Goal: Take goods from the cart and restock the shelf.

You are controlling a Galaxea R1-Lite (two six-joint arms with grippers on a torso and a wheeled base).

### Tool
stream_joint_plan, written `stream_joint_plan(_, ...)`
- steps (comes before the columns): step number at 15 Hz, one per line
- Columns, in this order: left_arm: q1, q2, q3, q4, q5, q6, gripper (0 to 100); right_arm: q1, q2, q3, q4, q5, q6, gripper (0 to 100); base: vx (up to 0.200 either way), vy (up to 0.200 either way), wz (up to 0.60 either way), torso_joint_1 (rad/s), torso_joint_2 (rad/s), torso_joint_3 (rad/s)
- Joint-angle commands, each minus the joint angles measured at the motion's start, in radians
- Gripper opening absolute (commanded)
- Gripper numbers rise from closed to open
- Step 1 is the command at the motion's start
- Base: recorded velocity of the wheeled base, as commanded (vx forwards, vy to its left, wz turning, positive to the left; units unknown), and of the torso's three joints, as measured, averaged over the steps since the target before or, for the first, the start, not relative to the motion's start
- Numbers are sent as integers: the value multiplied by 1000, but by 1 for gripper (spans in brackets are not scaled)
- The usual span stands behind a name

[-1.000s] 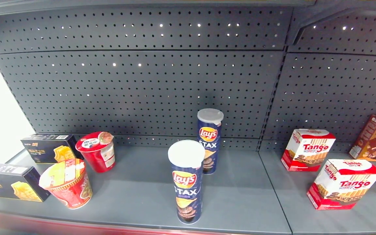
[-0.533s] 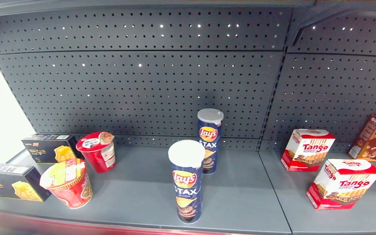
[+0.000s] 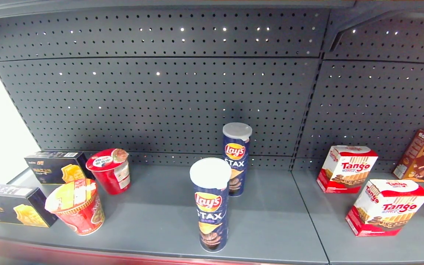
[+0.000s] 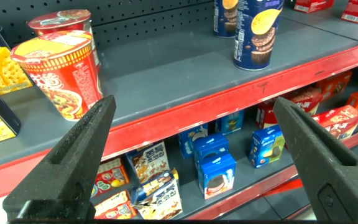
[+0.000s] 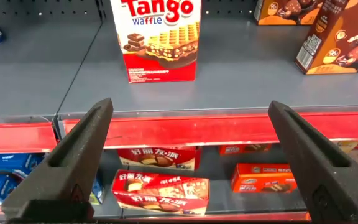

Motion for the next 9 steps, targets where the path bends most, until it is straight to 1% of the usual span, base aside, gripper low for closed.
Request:
stream_joint_plan(1, 0, 0, 0, 0, 0, 0, 100, 0, 7, 0, 0, 0, -1, 100, 0, 0, 0, 0, 0, 0)
stream_joint_plan(9, 0, 0, 1, 0, 0, 0, 100, 0, 7, 0, 0, 0, -1, 100, 0, 0, 0, 0, 0, 0)
